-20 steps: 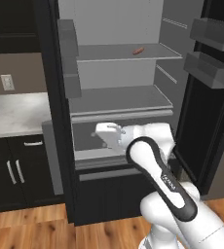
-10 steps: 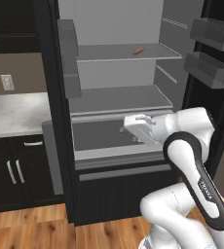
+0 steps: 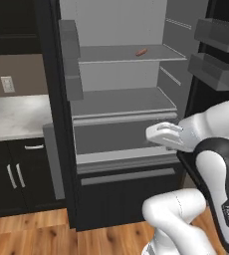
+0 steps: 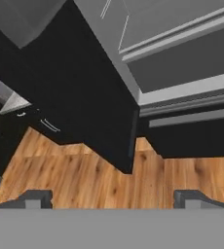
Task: Move the hot dog bun to the plate on the dining table and place the condiment next to that plate. Then navigate to the fridge and take the sausage and place it on the plate as well.
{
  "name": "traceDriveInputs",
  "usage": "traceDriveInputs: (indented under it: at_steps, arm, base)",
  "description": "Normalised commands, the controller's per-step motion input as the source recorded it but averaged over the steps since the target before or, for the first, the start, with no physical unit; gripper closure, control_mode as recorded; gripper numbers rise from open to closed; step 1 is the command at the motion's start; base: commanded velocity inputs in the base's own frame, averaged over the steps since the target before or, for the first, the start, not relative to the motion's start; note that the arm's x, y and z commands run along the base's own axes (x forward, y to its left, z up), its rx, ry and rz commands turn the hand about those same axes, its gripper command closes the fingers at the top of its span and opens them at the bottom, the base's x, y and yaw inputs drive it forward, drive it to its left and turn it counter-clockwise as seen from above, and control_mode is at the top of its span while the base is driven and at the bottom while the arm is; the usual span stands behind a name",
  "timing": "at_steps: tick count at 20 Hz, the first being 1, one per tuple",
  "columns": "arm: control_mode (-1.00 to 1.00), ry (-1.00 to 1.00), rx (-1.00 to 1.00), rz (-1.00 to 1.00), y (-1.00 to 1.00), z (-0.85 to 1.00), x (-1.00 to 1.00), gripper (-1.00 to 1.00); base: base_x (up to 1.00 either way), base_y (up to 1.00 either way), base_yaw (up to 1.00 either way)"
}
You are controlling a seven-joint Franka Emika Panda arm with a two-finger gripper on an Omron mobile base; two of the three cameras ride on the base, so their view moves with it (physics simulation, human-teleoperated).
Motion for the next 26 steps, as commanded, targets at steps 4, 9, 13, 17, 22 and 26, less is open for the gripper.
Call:
traceDriveInputs:
  at_steps: [4,9,13,17,22,26]
  arm:
    - [-1.00,-0.01,-0.33,-0.09,-0.40,0.11,-0.65,-1.00]
    - [-1.00,-0.01,-0.32,-0.06,-0.40,0.02,-0.55,-1.00]
    - [-1.00,0.00,-0.14,-0.07,-0.28,0.00,-0.31,-1.00]
    - [-1.00,0.00,0.00,-0.02,0.00,0.00,-0.01,-1.00]
    - [-1.00,0.02,0.00,0.00,-0.03,0.00,0.11,-1.00]
    - [1.00,0.03,0.00,0.00,0.00,0.00,0.13,-1.00]
  base:
    - [0.00,0.00,0.00]
    - [0.00,0.00,0.00]
    - [0.00,0.00,0.00]
    - [0.00,0.00,0.00]
    - [0.00,0.00,0.00]
    - [0.56,0.00,-0.05]
